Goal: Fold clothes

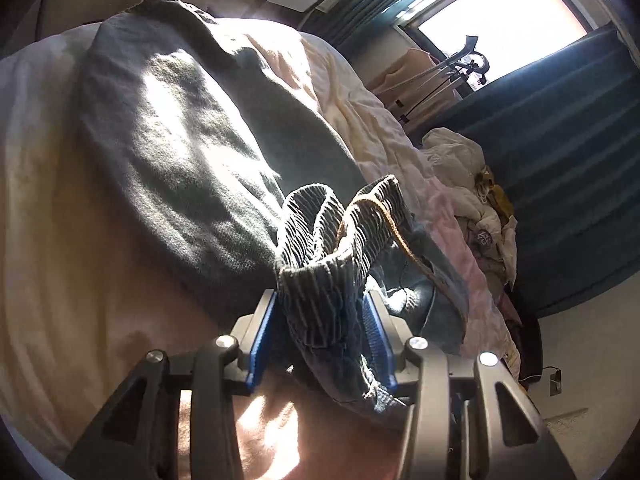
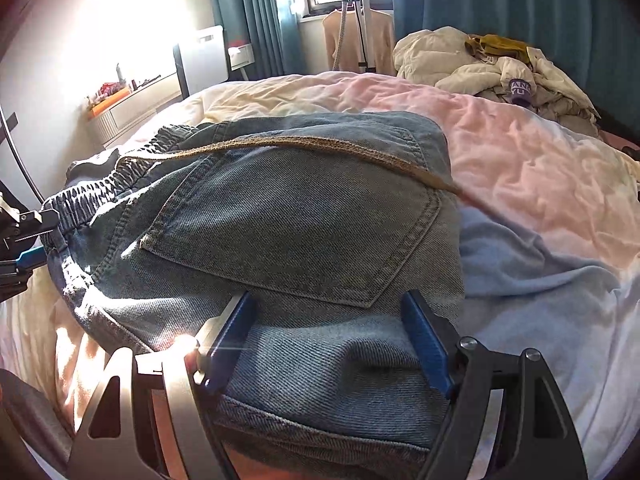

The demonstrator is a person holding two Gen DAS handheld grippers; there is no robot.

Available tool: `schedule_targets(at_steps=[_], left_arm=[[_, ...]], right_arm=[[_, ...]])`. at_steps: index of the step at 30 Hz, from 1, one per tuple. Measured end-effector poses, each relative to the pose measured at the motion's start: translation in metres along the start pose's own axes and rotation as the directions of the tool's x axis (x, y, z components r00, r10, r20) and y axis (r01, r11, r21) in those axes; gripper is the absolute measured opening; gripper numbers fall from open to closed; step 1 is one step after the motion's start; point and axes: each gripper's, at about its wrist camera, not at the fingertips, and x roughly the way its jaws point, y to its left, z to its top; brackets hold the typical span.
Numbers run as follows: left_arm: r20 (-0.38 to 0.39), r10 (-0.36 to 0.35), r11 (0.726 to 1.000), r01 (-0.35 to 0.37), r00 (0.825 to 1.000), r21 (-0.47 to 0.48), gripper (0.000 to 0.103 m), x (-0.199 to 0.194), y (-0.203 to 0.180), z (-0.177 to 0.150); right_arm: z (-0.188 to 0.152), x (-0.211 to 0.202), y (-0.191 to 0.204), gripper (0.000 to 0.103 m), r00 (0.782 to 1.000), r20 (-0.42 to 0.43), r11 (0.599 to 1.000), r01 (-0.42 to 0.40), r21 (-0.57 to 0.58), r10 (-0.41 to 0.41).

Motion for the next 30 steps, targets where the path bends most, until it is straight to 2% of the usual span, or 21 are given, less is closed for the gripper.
schedule_targets(at_steps=[2,6,7,9,10,11,14,17,20,23,25,27,30], left_arm=[[0.03,-0.038,0.999,0.039,0.999,-0.029,0.061,-0.015,0.005,0.005],[0.026,-0.138,0.973,0.14,0.99,-0.181,0.062,-0.03,0.036,0.021],[0.02,-0.156,0.958,0.156,0.988,-0.239,0.062,-0.03,0.048,0.026],[0.014,-0.197,0.912,0.188,0.98,-0.366,0.065,-0.026,0.077,0.034],[0.014,-0.206,0.884,0.192,0.978,-0.426,0.068,-0.023,0.091,0.037],[0.022,-0.207,0.859,0.192,0.978,-0.474,0.075,-0.021,0.104,0.039],[0.037,-0.209,0.809,0.194,0.977,-0.554,0.078,-0.01,0.129,0.046],[0.028,-0.242,0.771,0.21,0.97,-0.602,0.078,0.011,0.139,0.053],[0.018,-0.222,0.769,0.186,0.975,-0.611,0.078,0.029,0.143,0.063],[0.047,-0.208,0.776,0.194,0.977,-0.601,0.078,0.04,0.147,0.079],[0.102,-0.222,0.759,0.237,0.97,-0.606,0.078,0.044,0.152,0.088],[0.156,-0.252,0.741,0.294,0.955,-0.603,0.078,0.048,0.156,0.097],[0.225,-0.249,0.74,0.335,0.942,-0.583,0.078,0.049,0.161,0.11]], right_arm=[[0.0,-0.001,0.0,0.077,1.0,0.0,1.0,0.0,-0.001,0.0],[-0.002,-0.004,0.0,0.077,1.0,0.002,1.0,-0.002,-0.001,0.002],[-0.002,-0.005,0.0,0.077,1.0,0.003,1.0,-0.003,-0.001,0.003],[-0.002,-0.006,0.001,0.077,1.0,0.002,1.0,-0.003,0.0,0.003],[-0.001,-0.005,0.001,0.077,1.0,0.002,1.0,0.0,0.001,0.0],[-0.001,-0.005,0.001,0.077,1.0,0.001,1.0,0.002,0.001,-0.002],[-0.002,-0.005,0.002,0.077,1.0,0.001,1.0,0.005,0.001,-0.005],[-0.002,-0.005,0.002,0.077,1.0,0.001,1.0,0.004,0.003,-0.004],[-0.003,-0.004,0.003,0.077,1.0,0.002,1.0,0.009,0.003,-0.009],[-0.003,-0.003,0.004,0.077,1.0,0.005,1.0,0.015,0.002,-0.015],[-0.004,-0.001,0.005,0.077,1.0,0.007,1.0,0.016,0.001,-0.016],[-0.003,0.0,0.005,0.077,1.0,0.009,1.0,0.016,0.0,-0.016],[-0.003,0.001,0.005,0.077,1.0,0.01,1.0,0.014,0.002,-0.014]])
